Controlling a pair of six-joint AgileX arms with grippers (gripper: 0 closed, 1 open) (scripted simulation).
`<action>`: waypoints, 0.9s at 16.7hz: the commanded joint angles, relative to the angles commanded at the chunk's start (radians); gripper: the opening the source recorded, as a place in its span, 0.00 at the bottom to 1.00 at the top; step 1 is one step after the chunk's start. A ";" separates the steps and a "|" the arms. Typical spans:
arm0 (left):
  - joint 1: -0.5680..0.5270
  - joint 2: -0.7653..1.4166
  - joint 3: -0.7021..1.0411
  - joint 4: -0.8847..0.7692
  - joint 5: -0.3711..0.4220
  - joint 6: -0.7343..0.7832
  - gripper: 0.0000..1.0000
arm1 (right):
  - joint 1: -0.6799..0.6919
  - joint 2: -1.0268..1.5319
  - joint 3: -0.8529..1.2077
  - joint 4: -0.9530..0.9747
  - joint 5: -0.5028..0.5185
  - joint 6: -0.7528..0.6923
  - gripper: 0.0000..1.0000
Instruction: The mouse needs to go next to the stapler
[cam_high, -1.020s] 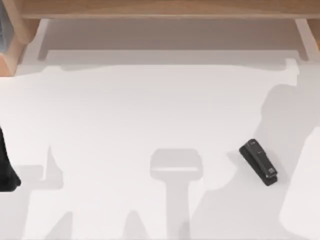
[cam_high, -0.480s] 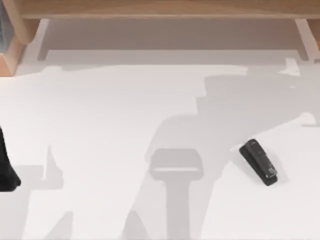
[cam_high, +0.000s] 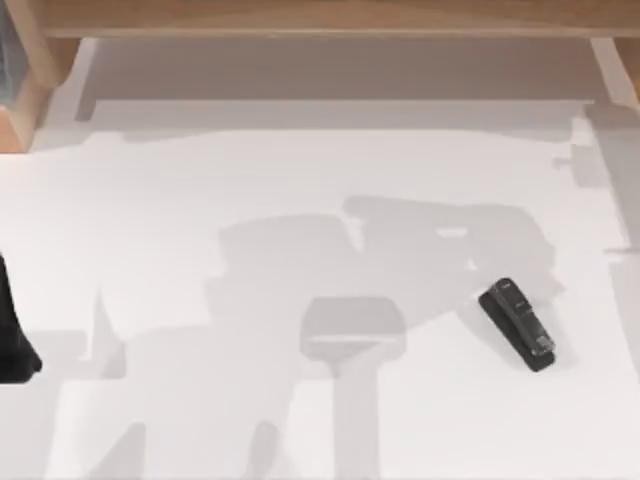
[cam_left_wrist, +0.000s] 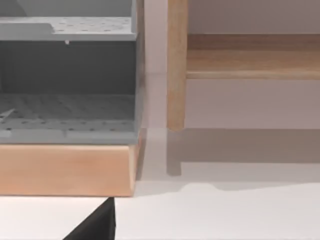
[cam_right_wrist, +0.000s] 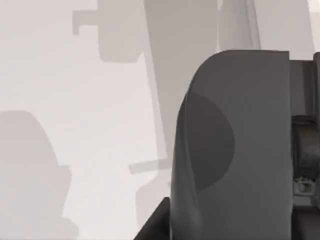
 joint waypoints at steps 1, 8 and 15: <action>0.000 0.000 0.000 0.000 0.000 0.000 1.00 | 0.026 -0.026 -0.055 0.016 0.003 0.006 0.00; 0.000 0.000 0.000 0.000 0.000 0.000 1.00 | 0.155 -0.074 -0.424 0.178 0.004 0.025 0.00; 0.000 0.000 0.000 0.000 0.000 0.000 1.00 | 0.197 -0.045 -0.595 0.285 -0.010 0.023 0.00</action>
